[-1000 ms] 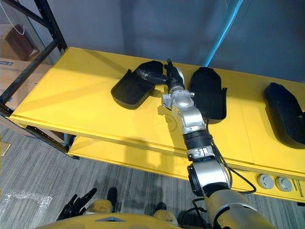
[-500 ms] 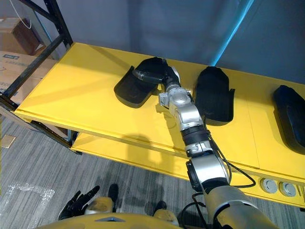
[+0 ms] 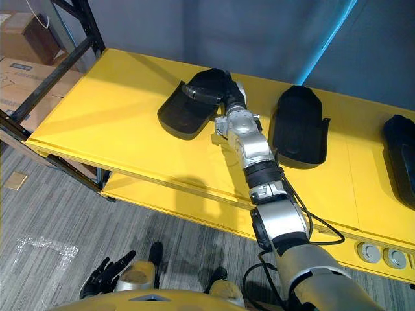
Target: Walk over and take three plastic housings, then place them on the shelf
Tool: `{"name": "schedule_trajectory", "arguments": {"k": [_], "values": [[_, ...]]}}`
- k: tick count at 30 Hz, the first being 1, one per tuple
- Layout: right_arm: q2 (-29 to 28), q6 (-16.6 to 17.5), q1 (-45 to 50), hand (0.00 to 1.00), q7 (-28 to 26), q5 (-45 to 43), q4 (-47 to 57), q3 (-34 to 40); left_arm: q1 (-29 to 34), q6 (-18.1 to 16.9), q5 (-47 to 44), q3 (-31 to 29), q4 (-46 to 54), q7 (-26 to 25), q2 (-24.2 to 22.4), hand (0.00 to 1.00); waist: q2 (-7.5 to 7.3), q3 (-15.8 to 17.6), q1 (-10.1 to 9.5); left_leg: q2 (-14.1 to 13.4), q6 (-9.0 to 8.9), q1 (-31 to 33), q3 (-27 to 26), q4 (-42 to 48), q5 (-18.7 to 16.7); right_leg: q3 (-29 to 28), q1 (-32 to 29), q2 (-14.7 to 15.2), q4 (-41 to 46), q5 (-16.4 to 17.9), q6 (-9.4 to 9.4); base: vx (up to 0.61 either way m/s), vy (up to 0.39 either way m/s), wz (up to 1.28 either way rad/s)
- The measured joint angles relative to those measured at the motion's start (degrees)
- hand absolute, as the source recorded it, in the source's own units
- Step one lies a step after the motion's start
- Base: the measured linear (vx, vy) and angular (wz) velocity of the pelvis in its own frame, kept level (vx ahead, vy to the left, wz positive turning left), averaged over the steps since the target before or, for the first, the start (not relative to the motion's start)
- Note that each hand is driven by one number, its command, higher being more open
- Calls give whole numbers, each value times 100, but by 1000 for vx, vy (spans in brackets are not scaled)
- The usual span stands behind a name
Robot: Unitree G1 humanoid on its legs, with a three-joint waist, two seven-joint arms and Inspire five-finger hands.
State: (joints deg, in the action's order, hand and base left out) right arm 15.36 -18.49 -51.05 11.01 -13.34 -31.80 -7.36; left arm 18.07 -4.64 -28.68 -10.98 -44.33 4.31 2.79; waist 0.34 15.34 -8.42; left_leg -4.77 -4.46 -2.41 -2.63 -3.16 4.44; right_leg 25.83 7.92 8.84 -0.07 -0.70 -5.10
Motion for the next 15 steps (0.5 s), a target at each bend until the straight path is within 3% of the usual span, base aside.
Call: {"name": "schedule_trajectory", "arguments": {"k": [3, 6, 7, 9, 11, 15], "values": [[1, 277, 4, 100, 157, 677, 112, 22, 1, -1, 2, 0, 0, 1, 1, 100, -7, 5, 0, 2, 0, 1, -8, -5, -1, -6, -9, 3, -2, 0, 0, 4, -3, -1], [7, 548, 207, 100, 177, 1275, 1240, 52, 6, -1, 4, -6, -1, 2, 2, 100, -18, 10, 40, -6, -6, 3, -88, -7, -7, -96, -67, 1, -1, -1, -1, 14, -8, -13], [37, 783, 325, 100, 104, 1314, 1867, 23, 6, -2, 4, -9, -2, 3, 3, 100, -22, 12, 99, -6, -6, 1, -106, -9, -15, -109, -74, 4, -1, -1, -1, 19, -8, -11], [190, 1151, 407, 100, -215, 1305, 2645, -101, 6, -5, 5, -10, -3, 25, 12, 100, -37, 9, 165, -11, -8, -24, -155, -7, -33, -151, -74, 4, -1, -1, -1, 14, -7, -12], [539, 1532, 421, 100, -874, 1289, 3423, -386, 11, -8, 7, -14, -25, 122, 51, 100, -78, -5, 241, -22, -13, -83, -233, -22, -48, -232, -71, -2, 2, -1, -1, -3, -7, -18], [927, 1701, 520, 100, -1910, 1027, 3983, -849, 13, -38, 11, -83, -57, 236, 94, 100, -185, -79, 312, -49, -15, -135, -271, -116, -39, -261, -69, -22, 11, 9, 4, -32, -15, -7]]}}
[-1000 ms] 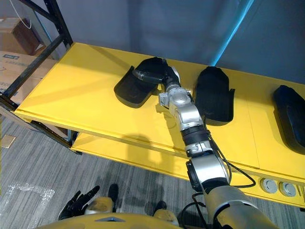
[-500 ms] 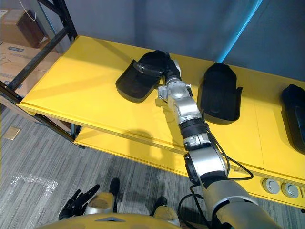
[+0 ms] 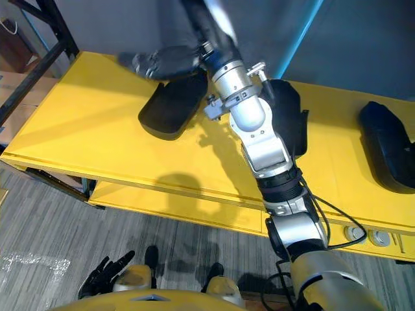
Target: Walk over and take three plastic housings, then place them on the shelf
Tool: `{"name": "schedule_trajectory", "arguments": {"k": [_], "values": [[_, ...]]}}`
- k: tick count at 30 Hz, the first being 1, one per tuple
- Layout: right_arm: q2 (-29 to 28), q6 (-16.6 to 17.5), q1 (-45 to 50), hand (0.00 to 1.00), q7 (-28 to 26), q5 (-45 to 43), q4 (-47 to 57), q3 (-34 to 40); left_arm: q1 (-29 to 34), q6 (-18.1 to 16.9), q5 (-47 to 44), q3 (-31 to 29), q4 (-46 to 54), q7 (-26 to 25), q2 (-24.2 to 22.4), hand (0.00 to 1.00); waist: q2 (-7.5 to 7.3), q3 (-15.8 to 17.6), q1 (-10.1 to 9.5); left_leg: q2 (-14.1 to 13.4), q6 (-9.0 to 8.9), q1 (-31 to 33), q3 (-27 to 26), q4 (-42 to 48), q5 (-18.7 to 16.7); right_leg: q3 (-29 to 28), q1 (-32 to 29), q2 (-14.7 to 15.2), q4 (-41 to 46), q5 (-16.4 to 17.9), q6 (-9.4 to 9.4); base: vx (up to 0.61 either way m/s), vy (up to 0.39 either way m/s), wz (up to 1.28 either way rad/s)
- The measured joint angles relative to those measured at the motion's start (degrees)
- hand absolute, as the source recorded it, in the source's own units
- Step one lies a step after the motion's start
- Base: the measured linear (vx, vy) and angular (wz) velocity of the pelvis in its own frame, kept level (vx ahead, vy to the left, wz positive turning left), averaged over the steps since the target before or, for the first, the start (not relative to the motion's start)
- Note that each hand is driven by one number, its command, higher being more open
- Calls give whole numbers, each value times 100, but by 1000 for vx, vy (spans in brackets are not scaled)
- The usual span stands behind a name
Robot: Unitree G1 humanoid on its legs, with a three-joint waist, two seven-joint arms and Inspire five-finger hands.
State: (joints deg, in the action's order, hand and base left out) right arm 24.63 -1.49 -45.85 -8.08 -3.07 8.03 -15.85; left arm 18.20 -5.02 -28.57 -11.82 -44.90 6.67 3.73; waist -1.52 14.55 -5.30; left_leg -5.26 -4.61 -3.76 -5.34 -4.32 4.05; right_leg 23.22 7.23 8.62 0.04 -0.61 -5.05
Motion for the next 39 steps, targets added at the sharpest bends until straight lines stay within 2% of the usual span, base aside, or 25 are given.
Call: {"name": "schedule_trajectory", "arguments": {"k": [4, 8, 10, 18, 26, 31, 39], "values": [[288, -240, 345, 100, -1114, -527, 11, -393, 26, 16, 4, -49, -183, 39, 167, 100, -213, -116, -37, -25, 16, -51, -16, -72, 14, -23, -25, -18, 66, 43, 14, -19, -11, -1], [664, -694, 531, 100, -2051, -911, 10, -677, 66, 117, 1, -59, -192, 108, 282, 100, -304, -174, -56, -20, -9, -39, -35, -74, 33, -47, -67, -9, 95, 55, 8, -4, -2, -2], [804, -809, 604, 100, -2251, -924, 7, -741, 66, 165, 1, -58, -192, 152, 317, 100, -321, -185, -54, -21, -9, -16, -51, -75, 37, -67, -103, -10, 99, 50, 4, -3, -3, -3], [1095, -830, 670, 100, -2324, -1079, -590, -733, 64, 259, -81, -38, -188, 551, 340, 100, -404, -272, -31, -22, -17, 21, -40, -74, 62, -53, -125, -19, 83, 45, 0, 0, 0, 0], [1108, -831, 673, 100, -3001, -587, -743, -716, 64, 313, -80, -40, -176, 562, 363, 100, -407, -291, 62, -25, -19, 34, -38, -75, 66, -56, -126, -20, 88, 46, 2, -4, -1, 0], [1349, -830, 777, 100, -3419, -388, -838, -720, 63, 419, -53, -39, -161, 597, 420, 100, -411, -360, 65, -23, -14, 117, -52, -72, 71, -73, -229, -19, 95, 41, 2, 0, 0, 0], [1393, -799, 906, 100, -3658, -387, -1030, -727, 57, 536, -60, -26, -122, 642, 421, 100, -377, -455, 78, -27, -14, 93, -75, -64, 71, -106, -214, -21, 101, 42, 4, -8, -3, -1]]}}
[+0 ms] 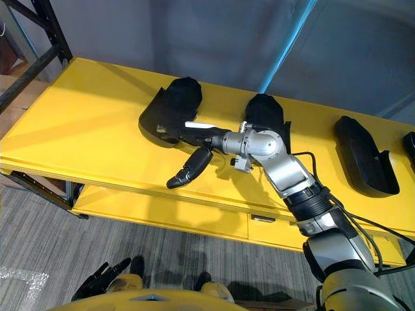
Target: Walk over and take three plastic housings, then place them on the shelf
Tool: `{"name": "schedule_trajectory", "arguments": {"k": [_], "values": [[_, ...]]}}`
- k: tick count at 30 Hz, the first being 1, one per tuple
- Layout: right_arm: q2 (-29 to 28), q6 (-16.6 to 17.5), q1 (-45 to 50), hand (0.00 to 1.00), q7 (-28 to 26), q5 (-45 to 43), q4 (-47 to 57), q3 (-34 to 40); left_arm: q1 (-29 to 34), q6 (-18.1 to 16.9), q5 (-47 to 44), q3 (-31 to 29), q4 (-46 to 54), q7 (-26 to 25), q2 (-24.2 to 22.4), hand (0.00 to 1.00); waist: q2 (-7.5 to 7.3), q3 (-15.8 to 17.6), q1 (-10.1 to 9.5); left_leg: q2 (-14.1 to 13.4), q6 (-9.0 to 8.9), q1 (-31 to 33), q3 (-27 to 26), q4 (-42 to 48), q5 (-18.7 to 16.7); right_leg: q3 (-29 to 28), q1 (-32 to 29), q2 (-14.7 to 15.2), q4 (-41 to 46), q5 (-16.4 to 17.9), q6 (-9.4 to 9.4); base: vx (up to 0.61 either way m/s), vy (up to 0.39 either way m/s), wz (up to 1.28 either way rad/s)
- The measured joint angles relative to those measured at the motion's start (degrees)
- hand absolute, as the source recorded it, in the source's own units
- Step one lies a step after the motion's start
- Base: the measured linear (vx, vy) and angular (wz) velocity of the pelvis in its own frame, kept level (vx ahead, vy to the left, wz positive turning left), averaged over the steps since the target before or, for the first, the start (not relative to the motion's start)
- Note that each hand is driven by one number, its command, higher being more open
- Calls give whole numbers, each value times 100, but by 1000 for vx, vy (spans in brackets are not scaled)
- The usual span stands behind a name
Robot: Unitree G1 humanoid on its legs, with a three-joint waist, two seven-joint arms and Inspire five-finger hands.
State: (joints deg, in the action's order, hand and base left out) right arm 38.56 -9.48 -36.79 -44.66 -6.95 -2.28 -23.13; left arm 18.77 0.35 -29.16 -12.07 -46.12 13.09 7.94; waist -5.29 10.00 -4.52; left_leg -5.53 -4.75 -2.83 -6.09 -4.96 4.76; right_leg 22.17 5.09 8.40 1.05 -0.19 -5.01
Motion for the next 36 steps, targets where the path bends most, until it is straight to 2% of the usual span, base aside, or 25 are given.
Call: {"name": "schedule_trajectory", "arguments": {"k": [11, 14, 36], "values": [[0, 266, 112, 100, -147, 433, -397, -8, 1, 29, 3, 1, -5, 13, 5, 100, 45, -163, -7, -2, 2, -6, -4, -12, -1, -9, -3, 7, 20, 2, 2, 0, 0, 0], [0, 294, 112, 100, -143, 438, -488, -8, 3, 122, 3, 1, -7, 13, 18, 100, 41, -179, -7, -3, 2, -7, -3, -12, -1, -9, -3, 8, 21, 2, 2, 0, 0, 0], [178, 706, 112, 100, -97, 654, -590, 27, 2, 121, 10, -6, -5, 12, 22, 100, -22, -221, -4, -7, 3, -46, -29, -11, 0, -30, 11, 4, 21, 0, -1, 0, 0, 0]]}}
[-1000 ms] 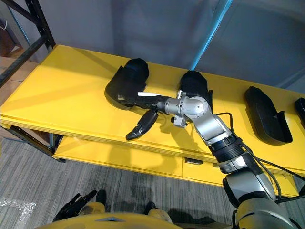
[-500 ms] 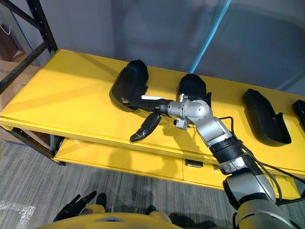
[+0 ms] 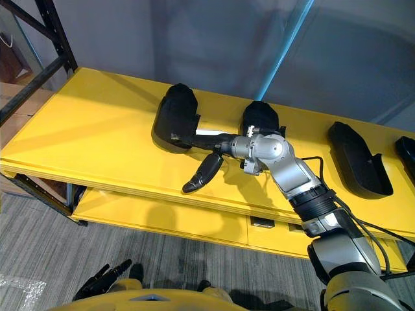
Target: Walk over and take three plastic housings, then place them on the shelf
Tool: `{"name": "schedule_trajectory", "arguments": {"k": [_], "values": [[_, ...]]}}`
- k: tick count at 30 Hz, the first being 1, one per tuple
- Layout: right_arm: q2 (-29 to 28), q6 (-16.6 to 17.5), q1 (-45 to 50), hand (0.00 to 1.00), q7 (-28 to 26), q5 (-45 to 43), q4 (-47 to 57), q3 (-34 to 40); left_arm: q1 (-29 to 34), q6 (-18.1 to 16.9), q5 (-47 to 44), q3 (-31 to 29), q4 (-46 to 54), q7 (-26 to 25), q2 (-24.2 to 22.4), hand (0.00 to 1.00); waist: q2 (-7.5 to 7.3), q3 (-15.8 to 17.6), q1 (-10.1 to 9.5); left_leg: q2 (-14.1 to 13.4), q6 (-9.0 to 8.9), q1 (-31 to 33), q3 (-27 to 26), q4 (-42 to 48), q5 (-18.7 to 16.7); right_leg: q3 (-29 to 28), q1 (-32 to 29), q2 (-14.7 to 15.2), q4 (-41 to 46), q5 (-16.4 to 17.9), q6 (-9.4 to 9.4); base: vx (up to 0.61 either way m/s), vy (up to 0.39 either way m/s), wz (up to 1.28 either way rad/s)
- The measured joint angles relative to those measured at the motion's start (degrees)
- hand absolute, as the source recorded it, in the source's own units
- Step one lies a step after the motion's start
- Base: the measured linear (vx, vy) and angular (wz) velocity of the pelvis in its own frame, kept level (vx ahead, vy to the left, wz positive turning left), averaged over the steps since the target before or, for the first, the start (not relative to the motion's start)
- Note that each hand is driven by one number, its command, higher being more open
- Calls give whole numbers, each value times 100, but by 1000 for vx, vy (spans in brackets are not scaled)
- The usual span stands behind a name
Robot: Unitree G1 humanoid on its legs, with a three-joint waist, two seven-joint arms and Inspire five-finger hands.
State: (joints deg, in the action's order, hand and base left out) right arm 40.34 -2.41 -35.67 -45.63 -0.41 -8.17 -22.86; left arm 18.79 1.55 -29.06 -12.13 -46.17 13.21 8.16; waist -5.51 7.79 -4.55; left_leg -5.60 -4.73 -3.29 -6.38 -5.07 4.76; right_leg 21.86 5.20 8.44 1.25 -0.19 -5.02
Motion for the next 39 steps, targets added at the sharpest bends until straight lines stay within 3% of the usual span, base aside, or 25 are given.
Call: {"name": "schedule_trajectory", "arguments": {"k": [10, 21, 26, 30, 34, 36, 39], "values": [[1, -70, -1, 100, 329, -4, 113, 298, 1, -3, -1, -1, 0, -2, -2, 100, -5, -3, 1, -2, -1, -7, -17, 1, 0, -15, -4, -2, -5, -3, -5, 0, 0, 0], [0, -228, -34, 100, 1446, -66, 1191, 867, 12, -53, -2, -3, -1, -2, -46, 100, 21, 14, 28, -5, -11, -27, -74, 3, -10, -62, -11, -7, -22, -7, -10, 0, 0, 0], [-80, -328, -32, 100, 2404, -936, 1550, 1202, 23, -161, -6, 7, -63, 3, -78, 100, 90, 30, 100, -6, -13, -44, -137, 0, -20, -127, -36, -7, -22, -12, -18, -7, -4, -6], [-399, -284, 340, 100, 3417, -1499, 1958, 2437, 22, -265, -13, 5, -128, 2, -101, 100, 101, 28, 155, -9, -14, -24, -206, 0, -33, -196, -106, -10, -24, -19, -21, 6, -5, -8], [-851, 87, 1546, 100, 4507, -1628, 2092, 4499, 84, -399, -19, -82, -297, -73, -158, 100, 74, -7, 258, -7, -21, -81, -407, -1, -79, -379, -160, -13, -27, -24, -28, 27, 3, -21], [-1226, 210, 2241, 100, 4707, -1686, 2092, 5098, 214, -421, -6, -239, -321, -185, -247, 100, 87, -111, 428, -12, -38, -120, -571, -1, -104, -507, -201, -22, -29, -25, -29, 31, 1, -35], [-1859, 278, 3509, 100, 4621, -1681, 2180, 5619, 297, -421, 23, -477, -397, -484, -483, 100, 241, -268, 744, -42, -65, -166, -800, -4, -171, -709, -266, -58, -37, -32, -32, 27, -4, -40]]}}
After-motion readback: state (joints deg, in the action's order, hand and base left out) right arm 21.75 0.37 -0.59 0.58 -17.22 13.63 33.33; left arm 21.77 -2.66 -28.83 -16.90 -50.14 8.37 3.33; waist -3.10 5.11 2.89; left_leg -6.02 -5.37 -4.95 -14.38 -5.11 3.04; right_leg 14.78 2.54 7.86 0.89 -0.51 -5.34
